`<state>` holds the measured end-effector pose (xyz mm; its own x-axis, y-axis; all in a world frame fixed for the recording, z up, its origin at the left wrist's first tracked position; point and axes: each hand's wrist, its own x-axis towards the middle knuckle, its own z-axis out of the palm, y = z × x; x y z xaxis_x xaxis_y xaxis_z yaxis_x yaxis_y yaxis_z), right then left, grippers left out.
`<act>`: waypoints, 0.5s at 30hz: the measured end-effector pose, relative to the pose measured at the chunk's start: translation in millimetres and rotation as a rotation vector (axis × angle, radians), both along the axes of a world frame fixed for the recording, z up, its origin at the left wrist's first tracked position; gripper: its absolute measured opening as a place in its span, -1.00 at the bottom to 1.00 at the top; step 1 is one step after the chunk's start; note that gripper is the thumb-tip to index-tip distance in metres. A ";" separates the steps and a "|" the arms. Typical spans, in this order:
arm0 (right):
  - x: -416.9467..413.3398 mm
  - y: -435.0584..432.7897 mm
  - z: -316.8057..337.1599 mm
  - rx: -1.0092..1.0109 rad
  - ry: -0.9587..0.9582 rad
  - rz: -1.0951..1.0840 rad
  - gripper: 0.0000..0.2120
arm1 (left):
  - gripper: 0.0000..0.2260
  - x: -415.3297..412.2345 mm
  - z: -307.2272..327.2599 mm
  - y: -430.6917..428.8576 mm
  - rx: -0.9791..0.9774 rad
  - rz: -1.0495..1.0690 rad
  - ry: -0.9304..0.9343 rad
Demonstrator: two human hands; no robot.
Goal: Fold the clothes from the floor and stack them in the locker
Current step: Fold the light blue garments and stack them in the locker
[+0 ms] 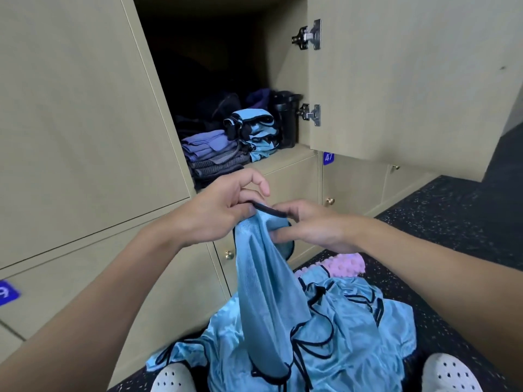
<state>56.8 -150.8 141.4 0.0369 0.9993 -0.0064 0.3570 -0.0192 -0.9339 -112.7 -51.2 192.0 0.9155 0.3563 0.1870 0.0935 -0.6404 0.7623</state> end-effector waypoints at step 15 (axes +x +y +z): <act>5.9 -11.3 32.4 0.221 -0.110 -0.298 -0.85 | -0.54 -4.4 -5.4 2.9 0.140 0.223 0.081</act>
<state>62.7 -162.1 173.8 0.3144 0.9216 0.2276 0.4644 0.0598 -0.8836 -117.1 -48.4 186.6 0.8313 0.5267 0.1777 0.3013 -0.6956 0.6522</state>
